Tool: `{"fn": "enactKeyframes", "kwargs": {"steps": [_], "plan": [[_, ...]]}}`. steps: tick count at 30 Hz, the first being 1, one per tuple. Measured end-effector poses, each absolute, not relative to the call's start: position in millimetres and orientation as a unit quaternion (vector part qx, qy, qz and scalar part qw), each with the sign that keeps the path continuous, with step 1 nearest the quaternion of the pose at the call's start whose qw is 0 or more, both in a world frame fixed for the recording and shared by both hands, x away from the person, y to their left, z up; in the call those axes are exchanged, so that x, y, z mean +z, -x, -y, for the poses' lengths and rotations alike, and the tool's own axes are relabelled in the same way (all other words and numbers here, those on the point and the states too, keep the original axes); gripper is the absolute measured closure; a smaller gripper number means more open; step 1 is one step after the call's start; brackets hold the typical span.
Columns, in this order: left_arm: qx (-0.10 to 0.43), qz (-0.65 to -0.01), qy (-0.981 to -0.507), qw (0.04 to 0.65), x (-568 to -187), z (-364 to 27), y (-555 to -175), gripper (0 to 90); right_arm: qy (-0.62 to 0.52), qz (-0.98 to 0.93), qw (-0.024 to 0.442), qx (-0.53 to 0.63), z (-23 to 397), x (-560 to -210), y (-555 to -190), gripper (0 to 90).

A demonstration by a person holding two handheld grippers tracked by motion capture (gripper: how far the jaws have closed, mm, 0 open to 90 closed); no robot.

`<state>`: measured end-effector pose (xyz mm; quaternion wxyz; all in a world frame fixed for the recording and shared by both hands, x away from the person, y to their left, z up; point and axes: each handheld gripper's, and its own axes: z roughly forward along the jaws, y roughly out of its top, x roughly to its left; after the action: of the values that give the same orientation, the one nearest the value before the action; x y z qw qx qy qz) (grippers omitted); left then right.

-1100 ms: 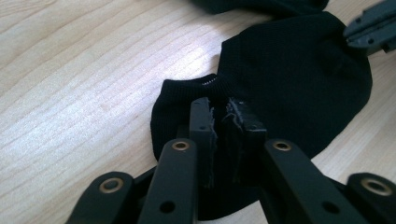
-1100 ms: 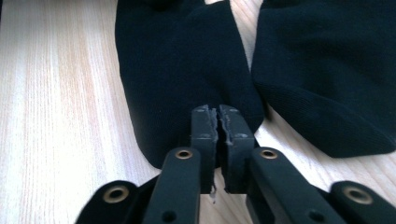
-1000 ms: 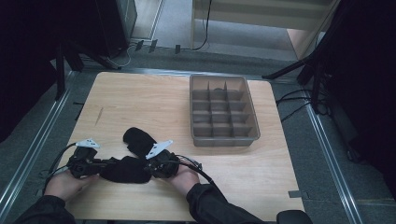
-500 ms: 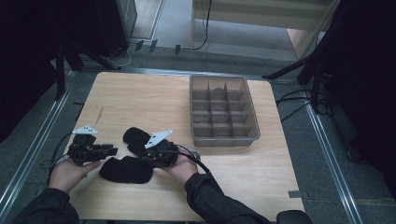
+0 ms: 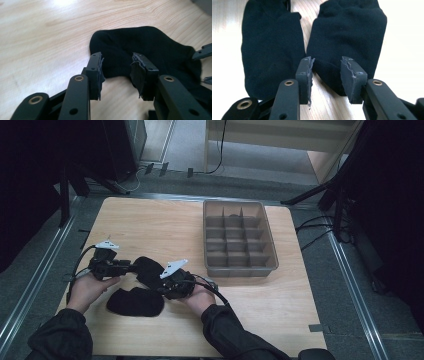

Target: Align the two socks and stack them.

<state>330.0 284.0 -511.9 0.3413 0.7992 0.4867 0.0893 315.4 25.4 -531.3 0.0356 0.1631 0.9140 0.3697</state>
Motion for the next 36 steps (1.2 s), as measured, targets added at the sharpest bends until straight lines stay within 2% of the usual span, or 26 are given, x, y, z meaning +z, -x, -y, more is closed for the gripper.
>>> {"fn": "enactKeyframes", "kwargs": {"steps": [11, 17, 21, 25, 28, 36], "plan": [[0.077, -0.471, -0.822, 0.310, -527.9, -273.7, -338.3, 56.9, -0.159, -0.914, 0.070, 0.368, -25.7, -539.3, -313.0, 71.9], [0.103, -0.456, -0.830, 0.303, -529.9, -272.0, -335.2, 71.2, -0.162, -0.910, 0.088, 0.370, -25.3, -541.2, -311.4, 79.4], [0.107, -0.460, -0.828, 0.303, -530.8, -273.7, -334.2, 81.4, -0.181, -0.907, 0.082, 0.372, -24.9, -540.8, -313.5, 84.3], [0.094, -0.474, -0.825, 0.295, -528.5, -273.1, -334.7, 84.2, -0.197, -0.906, 0.071, 0.368, -24.9, -539.0, -314.8, 86.2], [0.047, -0.501, -0.811, 0.299, -525.3, -277.3, -337.6, 84.7, -0.199, -0.906, 0.071, 0.367, -24.2, -536.4, -314.2, 86.7], [0.022, -0.525, -0.791, 0.315, -505.1, -288.6, -324.8, 84.3, -0.196, -0.898, 0.065, 0.390, -18.6, -519.2, -311.3, 86.8]]}}
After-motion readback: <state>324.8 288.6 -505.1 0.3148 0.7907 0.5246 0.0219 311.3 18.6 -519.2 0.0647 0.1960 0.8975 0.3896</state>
